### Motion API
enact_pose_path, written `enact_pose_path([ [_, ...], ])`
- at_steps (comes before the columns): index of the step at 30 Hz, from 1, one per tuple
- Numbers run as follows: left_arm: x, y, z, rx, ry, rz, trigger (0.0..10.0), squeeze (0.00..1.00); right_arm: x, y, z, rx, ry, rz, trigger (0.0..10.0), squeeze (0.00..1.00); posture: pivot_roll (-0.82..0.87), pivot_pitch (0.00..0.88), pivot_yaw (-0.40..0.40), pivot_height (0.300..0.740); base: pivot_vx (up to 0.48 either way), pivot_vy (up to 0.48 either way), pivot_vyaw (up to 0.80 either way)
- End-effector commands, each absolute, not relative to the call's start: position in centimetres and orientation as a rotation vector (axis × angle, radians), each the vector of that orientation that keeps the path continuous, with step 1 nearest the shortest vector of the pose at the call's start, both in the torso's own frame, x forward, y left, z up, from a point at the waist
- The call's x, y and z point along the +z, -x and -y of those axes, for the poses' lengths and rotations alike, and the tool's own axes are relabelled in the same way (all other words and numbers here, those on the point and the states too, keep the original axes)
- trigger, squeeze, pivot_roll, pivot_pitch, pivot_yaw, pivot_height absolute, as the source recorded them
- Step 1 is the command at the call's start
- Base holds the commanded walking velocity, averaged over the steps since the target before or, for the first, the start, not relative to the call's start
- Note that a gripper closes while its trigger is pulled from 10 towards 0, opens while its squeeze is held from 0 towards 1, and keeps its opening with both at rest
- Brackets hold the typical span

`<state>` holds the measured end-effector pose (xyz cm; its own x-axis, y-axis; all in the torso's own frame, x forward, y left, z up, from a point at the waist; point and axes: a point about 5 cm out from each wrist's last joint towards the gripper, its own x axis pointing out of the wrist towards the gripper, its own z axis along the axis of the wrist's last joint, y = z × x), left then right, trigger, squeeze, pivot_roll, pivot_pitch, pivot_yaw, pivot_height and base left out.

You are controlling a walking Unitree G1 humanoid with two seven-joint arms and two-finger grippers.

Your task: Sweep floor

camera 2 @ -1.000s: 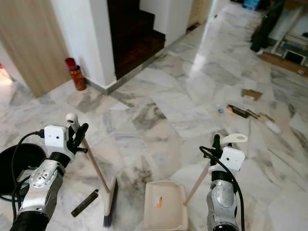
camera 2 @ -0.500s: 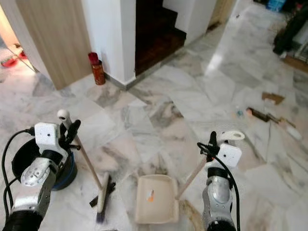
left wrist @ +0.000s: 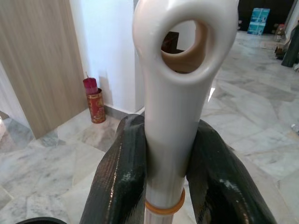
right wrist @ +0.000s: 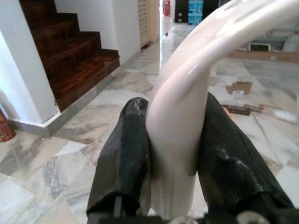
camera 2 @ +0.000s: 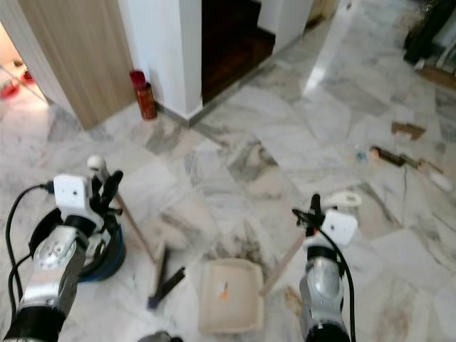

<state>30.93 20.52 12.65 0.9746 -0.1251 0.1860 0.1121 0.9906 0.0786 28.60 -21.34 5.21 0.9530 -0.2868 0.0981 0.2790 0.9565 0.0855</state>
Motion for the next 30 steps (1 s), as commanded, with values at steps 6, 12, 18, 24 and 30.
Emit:
enact_pose_path([
  [6, 13.58, -31.06, -19.78, -0.144, -0.055, 0.228, 10.0, 0.0, 5.37, -28.62, 21.97, -0.304, -0.059, 0.114, 10.0, 0.0, 0.21, 0.141, -0.078, 0.74, 0.0, 0.0, 0.0],
  [12, 13.59, -31.09, -19.64, -0.151, -0.05, 0.226, 10.0, 0.0, 5.38, -28.66, 22.05, -0.306, -0.059, 0.112, 10.0, 0.0, 0.21, 0.14, -0.08, 0.74, 0.0, 0.124, 0.0],
  [18, 13.57, -31.09, -19.61, -0.151, -0.049, 0.224, 10.0, 0.0, 5.41, -28.79, 22.03, -0.305, -0.062, 0.109, 10.0, 0.0, 0.21, 0.138, -0.08, 0.74, 0.0, 0.251, 0.0],
  [24, 13.63, -31.14, -19.65, -0.149, -0.049, 0.226, 10.0, 0.0, 5.58, -28.87, 21.91, -0.3, -0.054, 0.12, 10.0, 0.0, 0.21, 0.139, -0.078, 0.74, 0.0, 0.252, 0.0],
  [30, 13.62, -31.12, -19.6, -0.152, -0.049, 0.225, 10.0, 0.0, 5.55, -28.82, 21.81, -0.296, -0.057, 0.123, 10.0, 0.0, 0.21, 0.138, -0.076, 0.74, 0.0, 0.254, 0.0],
])
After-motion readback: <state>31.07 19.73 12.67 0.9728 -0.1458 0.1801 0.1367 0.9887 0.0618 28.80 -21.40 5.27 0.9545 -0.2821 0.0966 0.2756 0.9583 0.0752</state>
